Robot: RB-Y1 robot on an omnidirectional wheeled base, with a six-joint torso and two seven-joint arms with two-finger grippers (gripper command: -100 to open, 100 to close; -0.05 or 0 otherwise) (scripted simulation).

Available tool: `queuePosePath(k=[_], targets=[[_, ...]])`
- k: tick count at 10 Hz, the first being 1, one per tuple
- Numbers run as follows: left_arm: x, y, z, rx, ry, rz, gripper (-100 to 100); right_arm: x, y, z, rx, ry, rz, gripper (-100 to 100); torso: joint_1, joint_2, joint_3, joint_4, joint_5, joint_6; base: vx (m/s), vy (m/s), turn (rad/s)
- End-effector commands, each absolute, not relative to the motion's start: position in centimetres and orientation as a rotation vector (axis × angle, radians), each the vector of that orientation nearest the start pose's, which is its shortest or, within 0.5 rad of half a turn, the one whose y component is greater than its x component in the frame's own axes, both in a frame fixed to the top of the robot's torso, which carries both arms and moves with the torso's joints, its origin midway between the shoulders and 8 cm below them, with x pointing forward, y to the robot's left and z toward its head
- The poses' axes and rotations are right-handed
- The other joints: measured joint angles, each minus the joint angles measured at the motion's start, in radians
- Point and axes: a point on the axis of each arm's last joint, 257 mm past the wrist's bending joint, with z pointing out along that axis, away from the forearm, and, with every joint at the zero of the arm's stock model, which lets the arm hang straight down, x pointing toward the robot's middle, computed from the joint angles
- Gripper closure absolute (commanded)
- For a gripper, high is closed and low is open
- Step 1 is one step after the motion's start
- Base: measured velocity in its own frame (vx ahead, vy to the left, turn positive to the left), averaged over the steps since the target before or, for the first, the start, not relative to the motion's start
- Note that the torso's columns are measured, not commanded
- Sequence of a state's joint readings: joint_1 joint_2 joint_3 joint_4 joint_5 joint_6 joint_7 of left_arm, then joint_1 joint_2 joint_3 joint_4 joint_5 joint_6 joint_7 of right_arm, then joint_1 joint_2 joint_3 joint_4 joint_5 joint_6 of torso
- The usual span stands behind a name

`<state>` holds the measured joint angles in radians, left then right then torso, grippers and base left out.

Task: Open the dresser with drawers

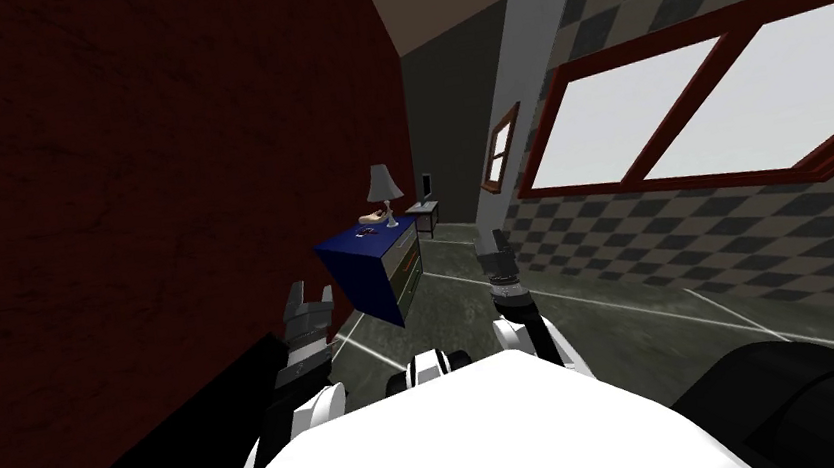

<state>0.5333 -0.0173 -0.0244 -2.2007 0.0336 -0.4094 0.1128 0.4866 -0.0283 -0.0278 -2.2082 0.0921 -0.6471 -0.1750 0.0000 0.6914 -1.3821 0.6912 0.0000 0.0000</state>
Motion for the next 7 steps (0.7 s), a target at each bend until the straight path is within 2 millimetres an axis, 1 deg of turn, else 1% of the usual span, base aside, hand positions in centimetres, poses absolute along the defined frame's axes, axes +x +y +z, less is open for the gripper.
queuePosePath(k=[1, 4, 5, 6, 7], targets=[[36.7, 28.3, -4.9, -0.882, 0.738, -1.382, -100, 33.5, -26.8, 2.3, 0.567, 0.600, 1.414, 0, 0.000, 0.033, -0.069, 0.033, 0.000, 0.000, 0.047, -0.013, -0.081], [36.4, 28.3, -6.3, -0.876, 0.809, -1.374, -100, 33.5, -26.8, 2.3, 0.567, 0.600, 1.414, 0, -0.001, 0.044, -0.095, 0.046, 0.000, 0.000, 0.085, -0.028, -0.102], [36.2, 28.5, -7.4, -0.890, 0.843, -1.369, -100, 33.5, -26.8, 2.3, 0.567, 0.600, 1.414, 0, 0.000, 0.045, -0.095, 0.046, 0.000, 0.000, 0.142, -0.024, -0.228], [36.0, 28.6, -8.0, -0.901, 0.856, -1.366, -100, 33.5, -26.8, 2.3, 0.567, 0.600, 1.414, 0, 0.000, 0.044, -0.095, 0.046, 0.000, 0.000, 0.187, -0.018, -0.210], [35.6, 29.0, -9.3, -0.928, 0.877, -1.360, -100, 33.4, -26.8, 2.3, 0.567, 0.600, 1.414, 0, 0.000, 0.043, -0.096, 0.046, 0.000, 0.000, 0.196, -0.059, -0.224]])
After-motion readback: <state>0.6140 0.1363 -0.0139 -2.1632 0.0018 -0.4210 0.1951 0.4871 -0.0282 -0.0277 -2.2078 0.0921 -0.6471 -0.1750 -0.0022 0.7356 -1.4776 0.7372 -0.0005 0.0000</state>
